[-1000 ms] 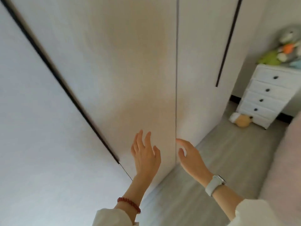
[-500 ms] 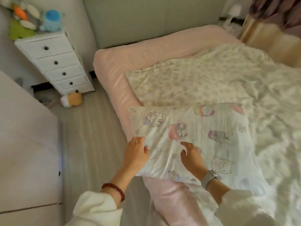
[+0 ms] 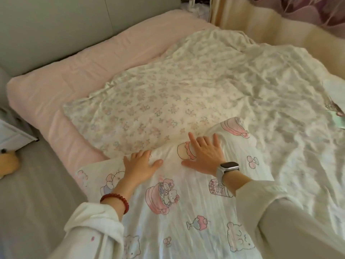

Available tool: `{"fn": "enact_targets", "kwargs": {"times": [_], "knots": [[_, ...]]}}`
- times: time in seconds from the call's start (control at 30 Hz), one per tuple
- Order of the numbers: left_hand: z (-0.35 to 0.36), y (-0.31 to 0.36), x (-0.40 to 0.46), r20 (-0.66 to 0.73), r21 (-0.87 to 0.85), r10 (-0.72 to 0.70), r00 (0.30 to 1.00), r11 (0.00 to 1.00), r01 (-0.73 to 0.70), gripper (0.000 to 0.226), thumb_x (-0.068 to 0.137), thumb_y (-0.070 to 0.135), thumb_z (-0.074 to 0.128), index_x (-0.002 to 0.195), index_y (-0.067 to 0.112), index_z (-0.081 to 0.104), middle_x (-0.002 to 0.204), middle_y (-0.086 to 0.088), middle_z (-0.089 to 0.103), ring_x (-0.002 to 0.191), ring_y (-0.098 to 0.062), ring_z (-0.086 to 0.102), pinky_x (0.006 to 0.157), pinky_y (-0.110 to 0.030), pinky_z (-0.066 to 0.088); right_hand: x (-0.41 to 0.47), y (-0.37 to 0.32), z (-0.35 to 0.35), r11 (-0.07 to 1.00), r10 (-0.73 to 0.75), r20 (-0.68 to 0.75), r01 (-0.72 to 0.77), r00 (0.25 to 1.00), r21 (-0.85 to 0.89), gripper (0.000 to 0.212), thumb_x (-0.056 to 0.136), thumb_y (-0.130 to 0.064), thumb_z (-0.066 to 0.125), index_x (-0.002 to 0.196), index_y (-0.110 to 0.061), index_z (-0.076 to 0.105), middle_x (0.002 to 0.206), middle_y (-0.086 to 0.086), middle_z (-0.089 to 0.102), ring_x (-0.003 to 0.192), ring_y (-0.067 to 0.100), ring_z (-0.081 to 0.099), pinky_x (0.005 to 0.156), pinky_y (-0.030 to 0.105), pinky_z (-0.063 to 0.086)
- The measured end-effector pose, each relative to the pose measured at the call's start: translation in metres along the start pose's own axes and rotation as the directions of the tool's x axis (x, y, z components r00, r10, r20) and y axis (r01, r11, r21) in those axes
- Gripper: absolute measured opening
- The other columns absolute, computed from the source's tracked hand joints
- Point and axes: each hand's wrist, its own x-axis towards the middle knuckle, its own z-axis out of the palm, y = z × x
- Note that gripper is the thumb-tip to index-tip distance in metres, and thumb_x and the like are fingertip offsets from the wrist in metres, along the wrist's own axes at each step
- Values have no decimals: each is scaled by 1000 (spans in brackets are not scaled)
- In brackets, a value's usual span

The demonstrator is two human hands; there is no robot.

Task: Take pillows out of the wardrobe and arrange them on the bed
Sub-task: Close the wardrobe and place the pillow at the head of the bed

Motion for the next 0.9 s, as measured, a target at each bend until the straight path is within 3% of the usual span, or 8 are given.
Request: {"fn": "enact_targets", "kwargs": {"times": [0.07,0.13,0.27,0.4,0.5,0.6,0.7,0.9], "knots": [[1,6,-21,-232,77,131,964,990,-116,42,91,46,39,112,12,52,115,-8,60,100,-25,49,86,-38,36,-10,-6,-3,997,-35,-48,32,998,-66,93,70,-70,48,138,-12,21,125,7,49,119,27,39,111,49,13],[-3,15,-52,-391,8,170,905,983,-182,26,94,28,41,91,8,57,89,-9,66,79,-24,49,67,-33,33,-28,-18,-15,987,-100,-83,89,992,-134,79,68,-70,50,120,-12,44,112,6,57,105,25,45,101,42,28],[-19,20,-131,-529,-62,159,833,972,-225,14,88,10,54,77,3,60,66,-11,65,64,-27,54,61,-32,33,-84,-49,-54,986,-126,-142,108,982,-130,60,67,-67,55,92,-13,57,90,3,64,88,23,50,85,36,33],[-26,24,-225,-613,-56,227,757,943,-329,12,84,4,58,72,4,60,59,-9,62,57,-26,55,57,-33,39,-184,-81,-82,997,-75,-301,64,951,-46,43,73,-55,60,81,-13,61,73,1,67,76,22,53,76,33,25],[-23,37,-296,-645,-45,296,705,906,-421,20,86,13,48,71,5,59,60,-6,61,57,-25,53,58,-34,36,-280,-94,-86,999,43,-474,-25,879,44,19,68,-27,76,70,-11,65,57,1,67,58,23,58,67,29,26],[-22,63,-354,-665,6,382,642,862,-507,28,88,21,40,72,6,57,61,-6,59,58,-26,54,59,-32,28,-362,-95,-85,978,197,-601,-109,775,179,16,62,0,69,75,-11,67,57,1,68,52,23,58,64,29,27],[-24,102,-398,-672,100,487,559,807,-582,28,89,22,41,72,7,57,59,-5,57,58,-27,54,59,-35,27,-425,-83,-90,935,346,-647,-192,679,298,22,62,4,61,80,-7,67,61,5,69,55,25,59,64,32,28],[-16,209,-448,-606,217,670,429,658,-721,31,90,24,40,73,6,57,61,-8,57,59,-28,55,58,-36,28,-534,-26,-101,850,523,-696,-358,491,386,10,73,-6,61,81,-7,66,64,7,67,60,27,58,65,32,27]]}}
